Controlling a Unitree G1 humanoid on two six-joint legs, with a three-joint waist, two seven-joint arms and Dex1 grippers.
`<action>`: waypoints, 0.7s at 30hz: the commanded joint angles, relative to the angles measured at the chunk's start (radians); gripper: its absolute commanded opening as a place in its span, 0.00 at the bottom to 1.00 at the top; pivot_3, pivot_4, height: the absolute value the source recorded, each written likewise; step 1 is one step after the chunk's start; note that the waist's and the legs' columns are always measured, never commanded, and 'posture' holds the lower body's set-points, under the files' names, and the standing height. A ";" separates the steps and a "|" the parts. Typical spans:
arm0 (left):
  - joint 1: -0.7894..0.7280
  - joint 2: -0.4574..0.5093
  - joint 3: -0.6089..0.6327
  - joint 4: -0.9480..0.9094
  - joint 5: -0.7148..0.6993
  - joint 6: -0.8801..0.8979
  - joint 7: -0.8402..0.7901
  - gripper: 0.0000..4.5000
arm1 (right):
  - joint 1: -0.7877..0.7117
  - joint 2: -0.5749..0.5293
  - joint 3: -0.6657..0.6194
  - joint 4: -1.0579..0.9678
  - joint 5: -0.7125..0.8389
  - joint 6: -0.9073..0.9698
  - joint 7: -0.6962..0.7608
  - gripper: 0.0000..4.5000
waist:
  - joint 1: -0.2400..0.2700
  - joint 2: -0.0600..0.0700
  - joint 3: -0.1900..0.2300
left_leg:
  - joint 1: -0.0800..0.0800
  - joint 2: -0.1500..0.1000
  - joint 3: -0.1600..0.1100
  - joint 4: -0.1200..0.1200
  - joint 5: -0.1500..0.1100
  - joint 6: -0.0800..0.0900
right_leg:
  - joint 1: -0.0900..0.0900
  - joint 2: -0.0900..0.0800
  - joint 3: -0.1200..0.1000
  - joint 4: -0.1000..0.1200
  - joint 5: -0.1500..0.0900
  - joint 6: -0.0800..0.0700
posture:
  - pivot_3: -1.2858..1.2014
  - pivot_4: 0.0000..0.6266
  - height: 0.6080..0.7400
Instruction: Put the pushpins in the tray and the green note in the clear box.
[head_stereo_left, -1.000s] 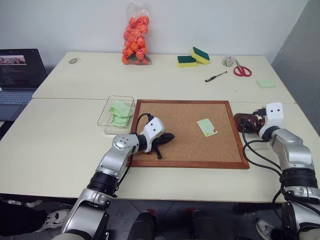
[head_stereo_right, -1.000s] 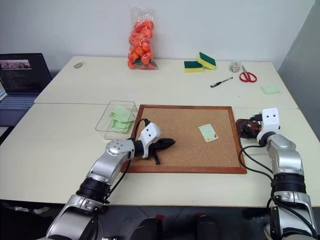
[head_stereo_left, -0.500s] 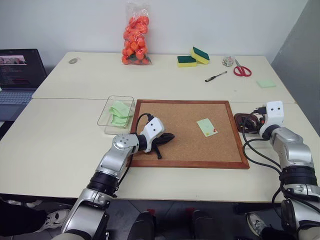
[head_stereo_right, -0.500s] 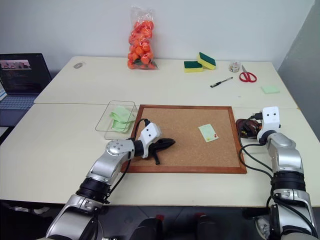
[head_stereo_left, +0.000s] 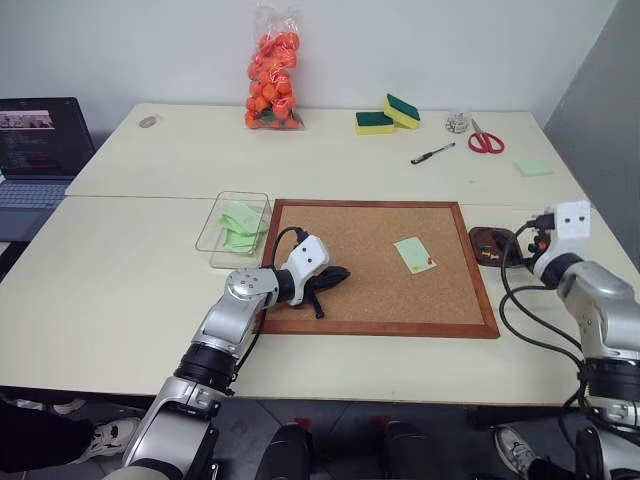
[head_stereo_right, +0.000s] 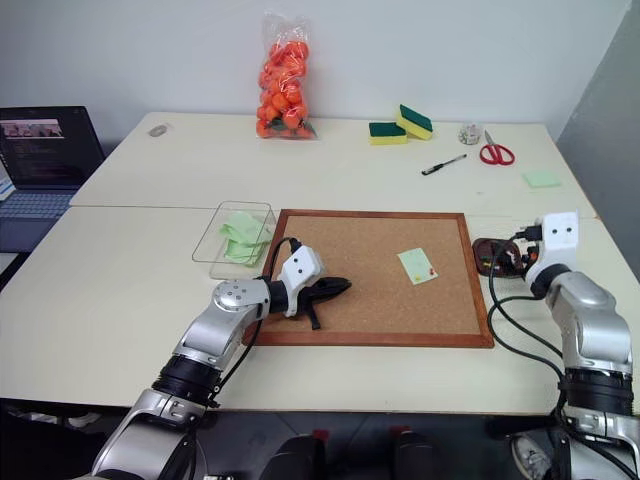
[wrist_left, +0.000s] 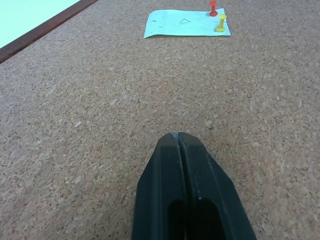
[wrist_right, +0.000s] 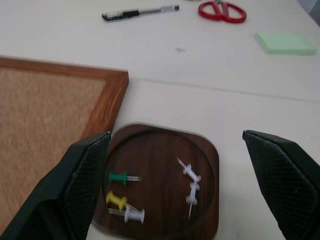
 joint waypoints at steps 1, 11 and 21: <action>0.017 0.000 -0.025 0.008 0.011 0.004 -0.010 0.00 | 0.029 -0.004 0.012 -0.096 0.015 -0.048 0.042 1.00 | 0.000 0.000 0.000 | 0.000 0.000 0.000 0.000 0.000 0.000 | 0.000 0.000 0.000 0.000 0.000 0.000 | 0.52 0.24 1.00; 0.019 0.001 -0.028 0.004 0.011 0.004 -0.010 0.00 | 0.130 0.066 0.084 -0.308 0.132 -0.044 0.168 1.00 | 0.001 0.000 0.000 | 0.000 0.000 -0.001 0.000 0.000 0.000 | 0.000 0.000 -0.001 0.000 0.000 0.000 | 0.52 0.24 1.00; 0.021 0.001 -0.032 0.000 0.009 0.005 -0.016 0.00 | 0.149 0.094 0.158 -0.287 0.079 -0.087 0.158 1.00 | 0.000 0.000 0.000 | 0.000 0.000 -0.001 0.000 0.000 0.000 | 0.000 0.001 -0.001 0.000 0.000 0.000 | 0.52 0.24 1.00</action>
